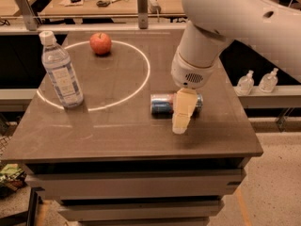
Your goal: Place redbull can upright
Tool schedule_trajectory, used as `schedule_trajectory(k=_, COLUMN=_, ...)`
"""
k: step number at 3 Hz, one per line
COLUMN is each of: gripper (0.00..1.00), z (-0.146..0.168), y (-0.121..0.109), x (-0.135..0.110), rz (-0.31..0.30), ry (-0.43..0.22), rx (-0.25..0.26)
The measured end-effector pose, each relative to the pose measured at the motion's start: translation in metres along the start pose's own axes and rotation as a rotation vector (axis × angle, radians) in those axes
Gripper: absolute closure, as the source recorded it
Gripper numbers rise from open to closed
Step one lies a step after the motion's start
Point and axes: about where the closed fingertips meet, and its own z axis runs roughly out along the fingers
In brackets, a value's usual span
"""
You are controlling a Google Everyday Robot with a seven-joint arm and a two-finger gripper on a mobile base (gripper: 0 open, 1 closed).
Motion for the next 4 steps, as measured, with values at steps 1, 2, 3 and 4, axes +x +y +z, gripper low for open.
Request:
schedule_trajectory(k=1, gripper=0.0, z=0.009, y=-0.003, x=0.0, rz=-0.004, ry=0.02, rx=-0.007)
schedule_trajectory(k=2, gripper=0.0, z=0.018, y=-0.006, x=0.004, rz=0.012, ry=0.033, rx=-0.019)
schedule_trajectory(k=3, gripper=0.18, z=0.025, y=-0.009, x=0.007, rz=0.011, ry=0.042, rx=-0.028)
schedule_trajectory(k=4, gripper=0.41, z=0.028, y=-0.009, x=0.007, rz=-0.007, ry=0.047, rx=-0.041)
